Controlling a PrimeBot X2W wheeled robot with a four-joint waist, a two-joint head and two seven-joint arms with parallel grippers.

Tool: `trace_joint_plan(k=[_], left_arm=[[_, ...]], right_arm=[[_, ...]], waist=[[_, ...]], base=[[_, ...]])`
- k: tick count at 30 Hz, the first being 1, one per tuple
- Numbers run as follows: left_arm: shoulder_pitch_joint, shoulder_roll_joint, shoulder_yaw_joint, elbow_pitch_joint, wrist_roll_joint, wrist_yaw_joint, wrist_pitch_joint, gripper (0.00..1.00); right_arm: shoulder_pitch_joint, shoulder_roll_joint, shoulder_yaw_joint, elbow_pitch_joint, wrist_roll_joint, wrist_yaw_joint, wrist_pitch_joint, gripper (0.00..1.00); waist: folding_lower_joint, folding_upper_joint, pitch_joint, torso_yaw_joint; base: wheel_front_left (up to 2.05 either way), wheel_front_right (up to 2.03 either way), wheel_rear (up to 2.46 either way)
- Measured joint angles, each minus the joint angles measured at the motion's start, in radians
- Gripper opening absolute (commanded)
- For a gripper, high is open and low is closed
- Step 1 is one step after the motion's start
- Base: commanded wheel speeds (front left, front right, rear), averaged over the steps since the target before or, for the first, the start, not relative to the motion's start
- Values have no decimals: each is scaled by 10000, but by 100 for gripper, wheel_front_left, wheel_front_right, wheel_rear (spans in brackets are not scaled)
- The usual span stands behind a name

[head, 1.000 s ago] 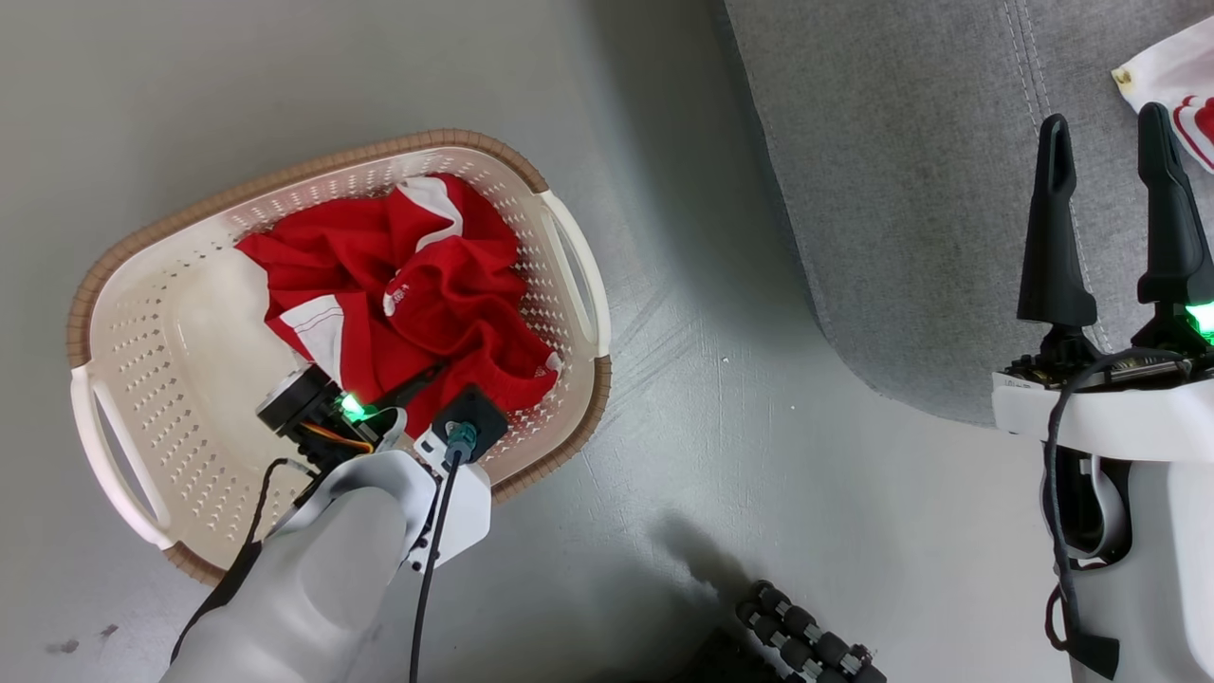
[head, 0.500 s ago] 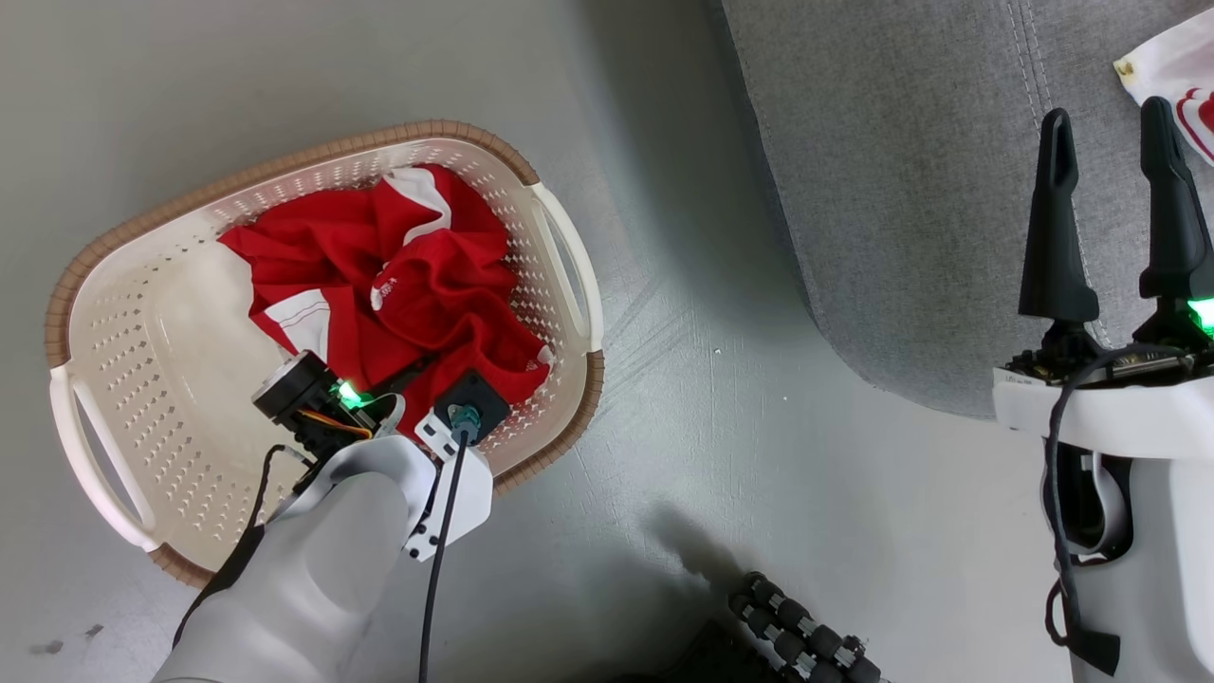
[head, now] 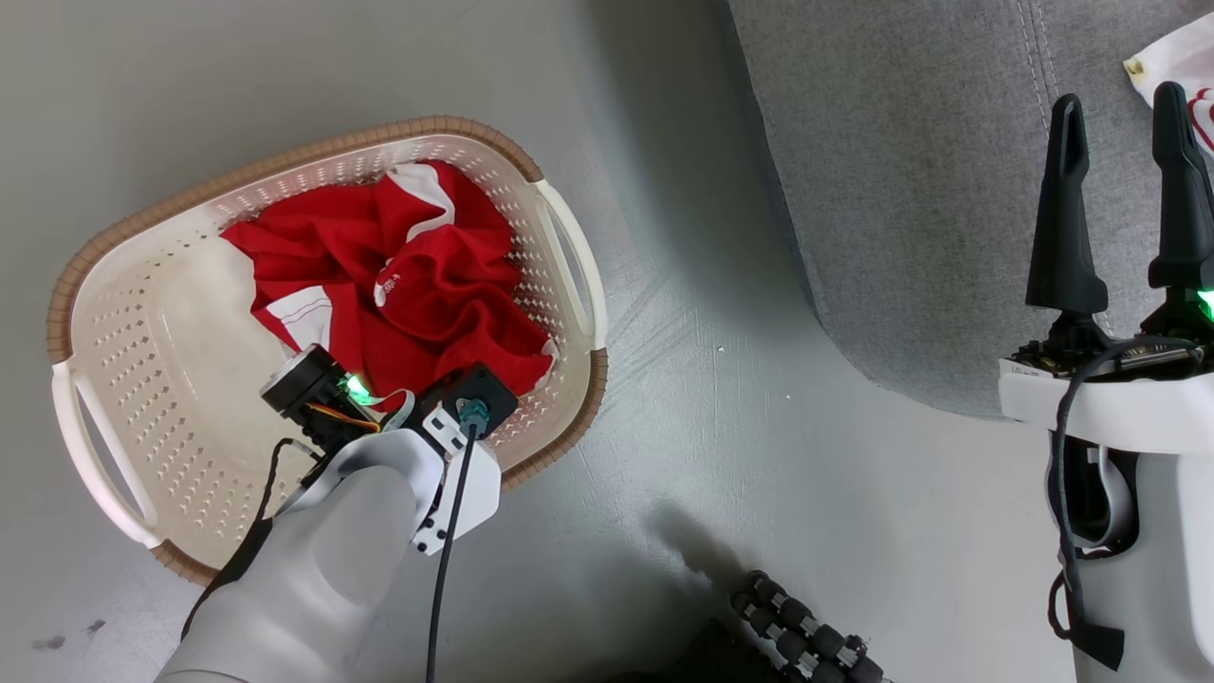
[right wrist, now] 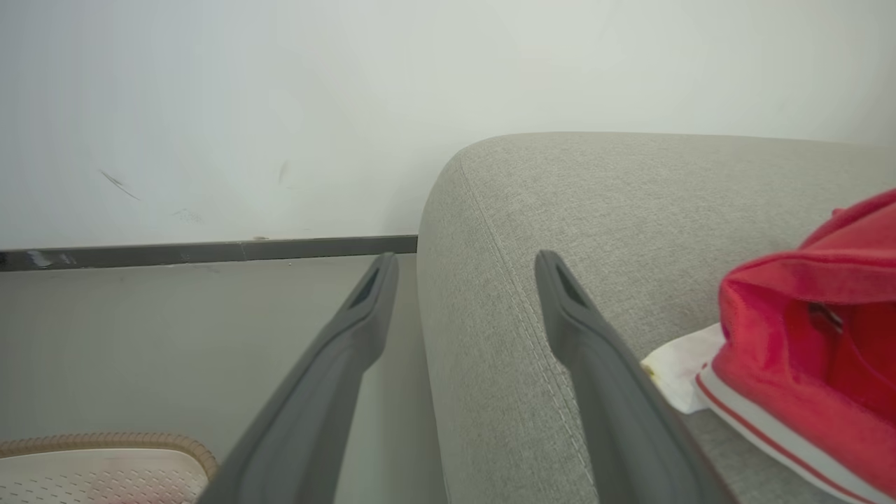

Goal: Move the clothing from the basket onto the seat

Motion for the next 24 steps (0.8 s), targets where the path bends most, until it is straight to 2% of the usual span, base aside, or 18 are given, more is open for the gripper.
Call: trace_joint_plan(k=[8,24], left_arm=[[-39,-88,349,-228,-441,19,-543,0],[-157,-161,978,-1070,-1103,458,-1020,0]], right_arm=[[-18,0,-98,4,12,0,-29,100],[-634,-4,21,35,-33,0,-44,100]], waist=[[0,0,-79,115],[0,0,-483,599]], base=[[0,0,0],[0,0,0]])
